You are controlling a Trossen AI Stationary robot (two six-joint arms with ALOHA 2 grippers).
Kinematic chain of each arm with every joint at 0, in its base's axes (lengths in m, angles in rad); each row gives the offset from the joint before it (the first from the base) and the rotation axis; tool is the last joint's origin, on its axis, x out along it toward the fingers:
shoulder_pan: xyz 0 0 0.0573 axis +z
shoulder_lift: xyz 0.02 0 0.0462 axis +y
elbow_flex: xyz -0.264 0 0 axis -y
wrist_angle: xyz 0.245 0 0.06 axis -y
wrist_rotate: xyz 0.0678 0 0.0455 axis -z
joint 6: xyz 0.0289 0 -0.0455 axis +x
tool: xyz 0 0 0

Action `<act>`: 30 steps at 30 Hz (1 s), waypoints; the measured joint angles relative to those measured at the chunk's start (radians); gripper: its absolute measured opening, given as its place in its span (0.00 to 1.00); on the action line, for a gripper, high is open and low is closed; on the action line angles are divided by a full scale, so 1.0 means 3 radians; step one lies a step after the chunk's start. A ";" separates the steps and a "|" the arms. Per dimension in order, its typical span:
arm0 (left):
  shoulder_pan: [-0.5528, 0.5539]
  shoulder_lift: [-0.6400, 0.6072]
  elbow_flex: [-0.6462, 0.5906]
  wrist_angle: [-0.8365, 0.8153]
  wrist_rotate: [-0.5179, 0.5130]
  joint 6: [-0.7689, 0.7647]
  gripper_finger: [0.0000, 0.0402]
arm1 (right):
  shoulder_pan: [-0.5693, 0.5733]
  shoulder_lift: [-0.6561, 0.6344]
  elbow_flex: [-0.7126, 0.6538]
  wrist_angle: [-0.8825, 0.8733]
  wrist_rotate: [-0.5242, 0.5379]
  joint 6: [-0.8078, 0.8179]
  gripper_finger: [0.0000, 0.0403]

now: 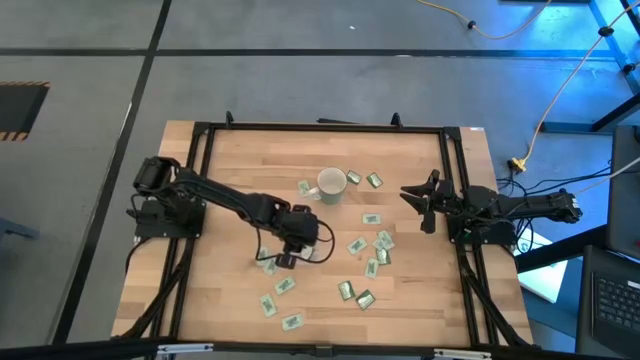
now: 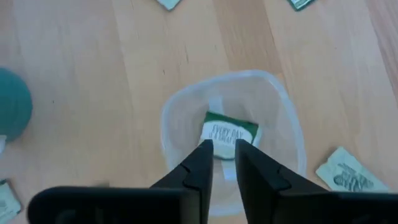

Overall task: Pick and place Stevia / Truvia into bins
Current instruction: Put the green stevia packet into the transparent bin, then put the white stevia packet into the transparent bin

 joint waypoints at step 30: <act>0.0228 -0.2510 -0.2306 0.2397 -0.0542 -0.0284 0.14 | 0.0034 0.1437 0.0733 -0.0374 -0.0500 0.0270 0.25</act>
